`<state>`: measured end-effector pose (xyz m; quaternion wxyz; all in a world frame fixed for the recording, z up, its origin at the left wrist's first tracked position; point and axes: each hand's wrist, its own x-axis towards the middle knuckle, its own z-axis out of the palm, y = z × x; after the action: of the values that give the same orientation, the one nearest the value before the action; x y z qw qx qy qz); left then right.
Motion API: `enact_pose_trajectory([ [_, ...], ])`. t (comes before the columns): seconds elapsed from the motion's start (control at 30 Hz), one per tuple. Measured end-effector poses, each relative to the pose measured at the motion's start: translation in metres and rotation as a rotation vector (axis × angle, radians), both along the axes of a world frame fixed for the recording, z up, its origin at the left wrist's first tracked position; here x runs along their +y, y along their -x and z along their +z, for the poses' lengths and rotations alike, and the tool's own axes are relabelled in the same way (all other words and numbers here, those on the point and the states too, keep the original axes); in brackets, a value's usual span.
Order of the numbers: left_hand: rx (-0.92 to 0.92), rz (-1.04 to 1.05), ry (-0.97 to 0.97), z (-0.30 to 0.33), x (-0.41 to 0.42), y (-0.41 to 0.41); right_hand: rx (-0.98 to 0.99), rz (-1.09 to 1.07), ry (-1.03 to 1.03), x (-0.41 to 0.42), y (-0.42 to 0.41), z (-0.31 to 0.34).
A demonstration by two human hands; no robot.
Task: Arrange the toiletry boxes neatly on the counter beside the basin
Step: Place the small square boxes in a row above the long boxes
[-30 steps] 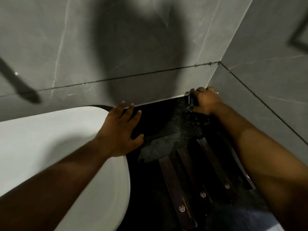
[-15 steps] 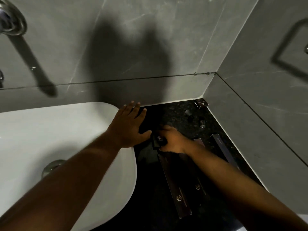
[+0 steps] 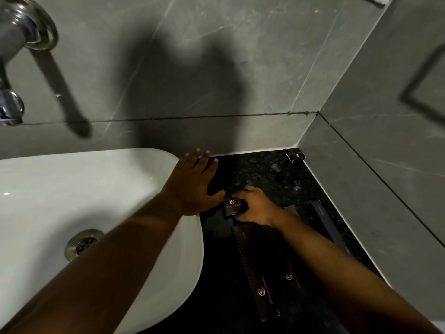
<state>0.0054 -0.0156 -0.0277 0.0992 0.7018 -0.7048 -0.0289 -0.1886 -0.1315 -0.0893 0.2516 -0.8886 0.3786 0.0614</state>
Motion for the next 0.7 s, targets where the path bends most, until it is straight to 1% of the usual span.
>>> enact_pose_trajectory([
  [0.1, -0.011, 0.001, 0.002, 0.0, 0.0, -0.001, -0.015, -0.02, -0.03, 0.001, 0.001, -0.002],
  [0.2, 0.003, -0.006, 0.005, 0.001, 0.0, -0.001, -0.131, -0.081, -0.12, 0.002, 0.008, 0.011],
  [0.23, 0.009, -0.008, 0.007, 0.001, 0.001, 0.0, -0.201, -0.153, -0.143, 0.0, 0.012, 0.017],
  [0.3, 0.008, -0.012, 0.01, 0.001, -0.001, 0.0, -0.413, -0.367, -0.138, -0.012, 0.02, 0.026],
  [0.37, -0.003, -0.016, 0.013, 0.001, -0.003, 0.001, -0.596, -0.586, -0.073, -0.038, 0.033, 0.032],
  [0.4, -0.012, -0.016, 0.011, 0.0, -0.002, 0.0, -0.629, -0.666, -0.025, -0.051, 0.038, 0.037],
  [0.47, -0.018, -0.021, 0.016, 0.0, -0.002, -0.001, -0.595, -0.772, 0.049, -0.08, 0.051, 0.046],
  [0.53, -0.015, -0.025, 0.025, -0.002, -0.004, -0.003, -0.459, -0.819, 0.126, -0.11, 0.061, 0.049],
  [0.63, -0.028, -0.023, 0.042, -0.004, -0.007, -0.004, -0.182, -0.797, 0.204, -0.145, 0.065, 0.04],
  [0.7, -0.034, -0.015, 0.046, -0.004, -0.008, -0.005, -0.07, -0.732, 0.244, -0.164, 0.062, 0.03],
])
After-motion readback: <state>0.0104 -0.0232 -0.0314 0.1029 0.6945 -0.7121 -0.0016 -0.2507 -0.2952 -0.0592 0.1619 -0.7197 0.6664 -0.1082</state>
